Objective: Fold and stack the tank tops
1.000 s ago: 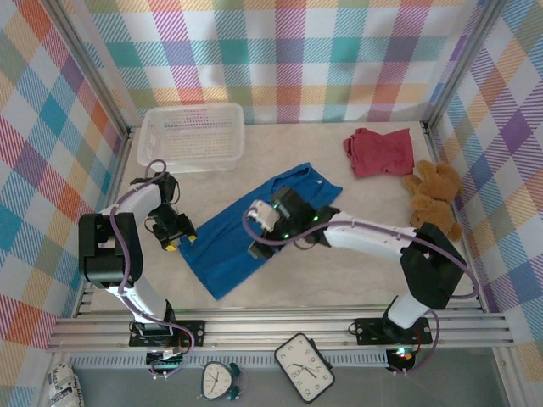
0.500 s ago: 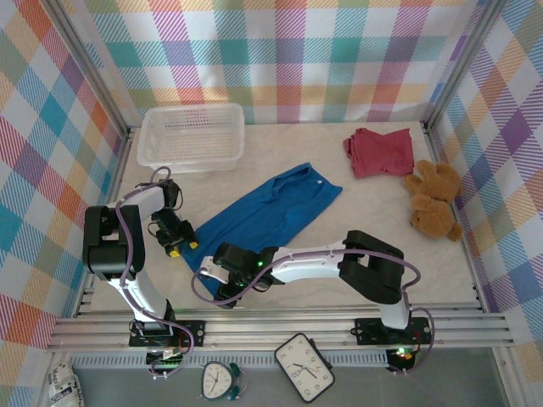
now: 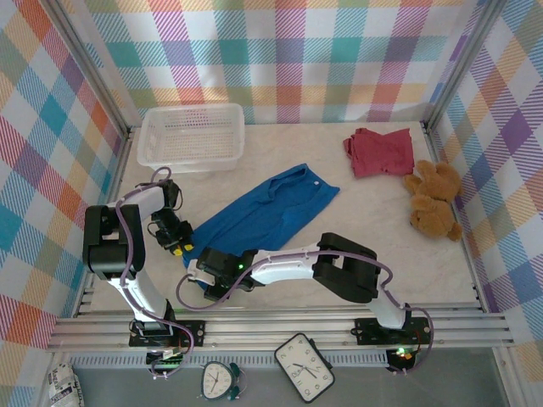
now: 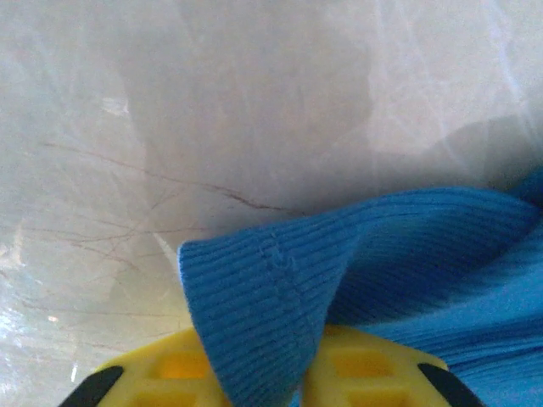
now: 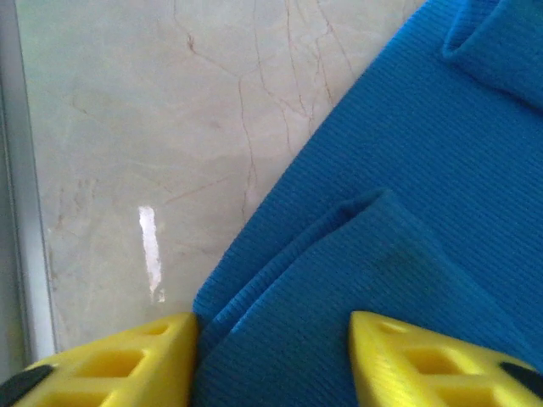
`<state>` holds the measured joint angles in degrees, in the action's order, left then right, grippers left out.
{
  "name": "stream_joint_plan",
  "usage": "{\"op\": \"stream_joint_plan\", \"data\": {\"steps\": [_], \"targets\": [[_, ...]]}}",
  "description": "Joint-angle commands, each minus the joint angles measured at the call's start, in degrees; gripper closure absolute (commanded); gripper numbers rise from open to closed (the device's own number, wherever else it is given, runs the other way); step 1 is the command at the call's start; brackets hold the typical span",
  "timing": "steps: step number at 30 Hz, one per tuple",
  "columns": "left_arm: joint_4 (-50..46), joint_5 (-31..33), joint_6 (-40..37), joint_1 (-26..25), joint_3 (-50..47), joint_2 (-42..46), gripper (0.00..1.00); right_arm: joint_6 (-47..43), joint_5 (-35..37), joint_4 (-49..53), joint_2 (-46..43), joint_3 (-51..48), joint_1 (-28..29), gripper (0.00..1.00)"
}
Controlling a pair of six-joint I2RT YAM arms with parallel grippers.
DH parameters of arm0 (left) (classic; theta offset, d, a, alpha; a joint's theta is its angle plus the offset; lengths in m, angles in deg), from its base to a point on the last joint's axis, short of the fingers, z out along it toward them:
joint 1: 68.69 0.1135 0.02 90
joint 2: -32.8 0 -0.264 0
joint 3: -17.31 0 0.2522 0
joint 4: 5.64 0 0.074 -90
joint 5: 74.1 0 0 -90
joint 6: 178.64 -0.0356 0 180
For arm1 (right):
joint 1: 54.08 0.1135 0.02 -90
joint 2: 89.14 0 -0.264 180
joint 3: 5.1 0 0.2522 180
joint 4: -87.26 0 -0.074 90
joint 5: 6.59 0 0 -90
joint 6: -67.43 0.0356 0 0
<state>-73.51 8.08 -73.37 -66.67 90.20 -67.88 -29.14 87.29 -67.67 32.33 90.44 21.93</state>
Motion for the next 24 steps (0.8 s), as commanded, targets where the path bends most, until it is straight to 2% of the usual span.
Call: {"op": "stream_joint_plan", "data": {"steps": [1,4,6,10,18,24], "targets": [[0.52,-1.91,-0.09,0.18,0.06,-1.71,0.86,-0.89,0.84,3.81,0.84,0.92,0.98,0.61],[-0.66,-0.60,0.41,-0.55,0.54,-0.21,0.94,-0.70,0.13,3.41,-1.18,0.62,0.89,0.80],[-2.16,0.67,0.63,-1.57,1.67,1.24,0.98,0.33,-0.65,2.33,-3.10,-0.20,0.52,0.84],[-5.41,2.19,1.40,-3.22,4.49,4.43,1.00,5.31,-4.15,-1.17,-8.35,-3.75,-2.05,0.92],[-9.66,0.20,4.57,-8.18,13.57,7.22,1.00,11.52,-10.31,-6.62,-19.66,-13.80,-8.64,0.96],[-10.54,-1.31,7.49,-13.38,25.01,1.00,1.00,14.12,-16.63,-9.03,-27.53,-21.03,-17.69,0.98]]}}
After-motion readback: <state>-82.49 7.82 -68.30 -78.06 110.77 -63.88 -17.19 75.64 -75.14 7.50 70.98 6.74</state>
